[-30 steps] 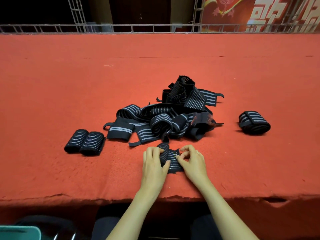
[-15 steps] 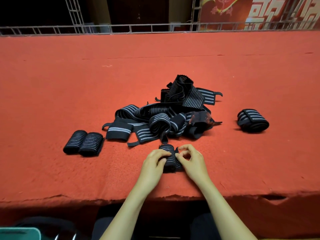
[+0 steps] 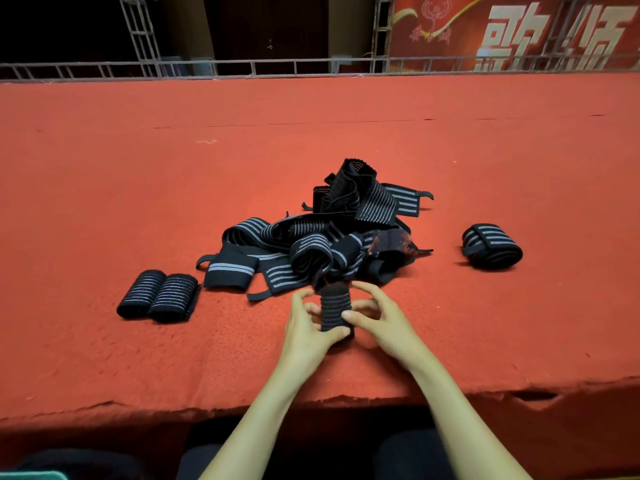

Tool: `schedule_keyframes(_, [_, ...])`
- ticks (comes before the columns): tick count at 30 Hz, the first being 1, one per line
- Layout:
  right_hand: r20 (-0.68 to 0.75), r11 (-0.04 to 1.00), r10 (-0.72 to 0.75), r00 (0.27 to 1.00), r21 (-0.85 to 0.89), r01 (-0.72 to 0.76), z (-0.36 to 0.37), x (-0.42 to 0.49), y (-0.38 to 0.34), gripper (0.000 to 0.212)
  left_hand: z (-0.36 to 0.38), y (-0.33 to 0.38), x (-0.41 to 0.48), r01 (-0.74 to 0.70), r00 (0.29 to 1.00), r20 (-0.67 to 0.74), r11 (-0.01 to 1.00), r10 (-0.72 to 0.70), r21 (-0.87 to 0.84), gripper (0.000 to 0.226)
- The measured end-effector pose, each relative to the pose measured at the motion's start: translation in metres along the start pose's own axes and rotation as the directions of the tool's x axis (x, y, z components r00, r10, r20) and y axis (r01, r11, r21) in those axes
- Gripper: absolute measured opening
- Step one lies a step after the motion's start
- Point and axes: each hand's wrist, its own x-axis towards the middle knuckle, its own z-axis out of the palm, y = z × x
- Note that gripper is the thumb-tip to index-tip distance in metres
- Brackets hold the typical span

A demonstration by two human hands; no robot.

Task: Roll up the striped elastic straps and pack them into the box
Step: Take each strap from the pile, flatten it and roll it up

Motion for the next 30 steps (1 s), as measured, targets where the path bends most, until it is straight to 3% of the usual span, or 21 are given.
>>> schedule_keyframes(3, [0.027,0.993,-0.116,0.993,-0.014,0.117,-0.002,-0.003,-0.006,0.064,-0.005,-0.003,-0.005,-0.208,0.978,0.009,0.978,0.207,0.018,0.063])
schedule_keyframes(6, [0.059,0.963,-0.196,0.979,-0.178,0.203,0.004,-0.008,-0.01,0.069,-0.014,-0.006,-0.008,-0.347,0.937,0.098,0.929,0.336,0.13,0.061])
schedule_keyframes(12, [0.122,0.827,-0.275,0.954,-0.476,0.299,0.014,-0.013,0.004,0.072,-0.024,-0.018,-0.004,-0.422,0.906,0.164,0.858,0.39,0.293,0.055])
schedule_keyframes(22, [-0.038,0.859,-0.315,0.948,-0.437,0.268,0.028,-0.017,0.014,0.063,-0.015,-0.019,-0.001,-0.361,0.932,0.074,0.903,0.354,0.234,0.052])
schedule_keyframes(26, [-0.025,0.921,-0.248,0.968,-0.316,0.228,0.028,-0.011,0.007,0.06,-0.028,-0.015,-0.005,-0.227,0.973,0.057,0.974,0.226,0.017,0.052])
schedule_keyframes(30, [0.022,0.964,-0.2,0.98,-0.173,0.2,0.048,-0.005,-0.011,0.041,-0.06,-0.011,-0.007,-0.145,0.985,0.065,0.974,0.158,-0.176,0.046])
